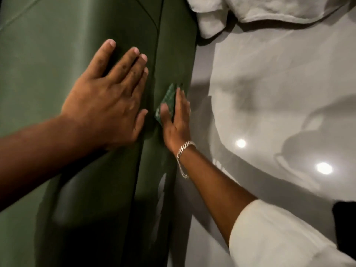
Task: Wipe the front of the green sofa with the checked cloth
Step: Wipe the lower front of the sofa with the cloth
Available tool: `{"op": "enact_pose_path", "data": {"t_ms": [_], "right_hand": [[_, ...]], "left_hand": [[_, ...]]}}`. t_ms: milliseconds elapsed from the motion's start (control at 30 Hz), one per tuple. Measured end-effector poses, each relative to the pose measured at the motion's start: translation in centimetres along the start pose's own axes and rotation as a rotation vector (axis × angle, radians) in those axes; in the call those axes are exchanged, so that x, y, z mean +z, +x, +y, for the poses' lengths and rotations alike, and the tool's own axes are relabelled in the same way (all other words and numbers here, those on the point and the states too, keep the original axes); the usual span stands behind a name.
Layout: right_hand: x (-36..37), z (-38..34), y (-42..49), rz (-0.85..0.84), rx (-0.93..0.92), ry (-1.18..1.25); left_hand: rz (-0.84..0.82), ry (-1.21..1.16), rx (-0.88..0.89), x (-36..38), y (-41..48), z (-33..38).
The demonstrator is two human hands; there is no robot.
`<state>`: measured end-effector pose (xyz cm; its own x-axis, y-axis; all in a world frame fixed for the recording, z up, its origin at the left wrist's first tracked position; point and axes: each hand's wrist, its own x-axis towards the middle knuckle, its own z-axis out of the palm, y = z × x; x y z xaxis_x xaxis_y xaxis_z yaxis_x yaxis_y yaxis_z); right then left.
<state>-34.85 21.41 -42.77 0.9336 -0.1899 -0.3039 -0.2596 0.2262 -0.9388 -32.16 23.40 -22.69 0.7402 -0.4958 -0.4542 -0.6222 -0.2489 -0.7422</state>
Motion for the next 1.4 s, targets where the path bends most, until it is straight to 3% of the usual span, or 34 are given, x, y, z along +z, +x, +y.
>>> {"op": "enact_pose_path", "data": {"t_ms": [100,267,400,600,800,967,1167,1400], "right_hand": [[0.1,0.0,-0.2,0.016,-0.021,0.002],[2.1,2.3,-8.9,0.028,0.048,0.032],[1.1,2.3,-5.8,-0.042,-0.008,-0.033],[1.1,5.7,-12.4,-0.085,0.138,0.024],[0.5,1.8,-8.6,-0.061,-0.027,0.059],[1.0,4.8,-13.1,-0.069,0.165,0.034],[1.4,3.2,-12.6,-0.107,0.093,0.031],[2.2,5.4,-17.9,-0.127,0.259,0.020]], "left_hand": [[-0.006,0.025,-0.004,-0.1,-0.6,0.1],[-0.016,0.033,0.026,0.2,-2.7,0.9],[-0.023,0.076,0.002,0.4,-3.8,1.6],[-0.033,0.030,0.020,0.6,-6.4,2.6],[-0.078,0.092,0.026,0.6,-6.2,2.9],[-0.085,0.079,0.025,0.5,-6.8,3.0],[-0.130,0.079,0.059,0.6,-9.2,4.7],[-0.075,0.006,0.043,0.8,-12.2,5.1]]}}
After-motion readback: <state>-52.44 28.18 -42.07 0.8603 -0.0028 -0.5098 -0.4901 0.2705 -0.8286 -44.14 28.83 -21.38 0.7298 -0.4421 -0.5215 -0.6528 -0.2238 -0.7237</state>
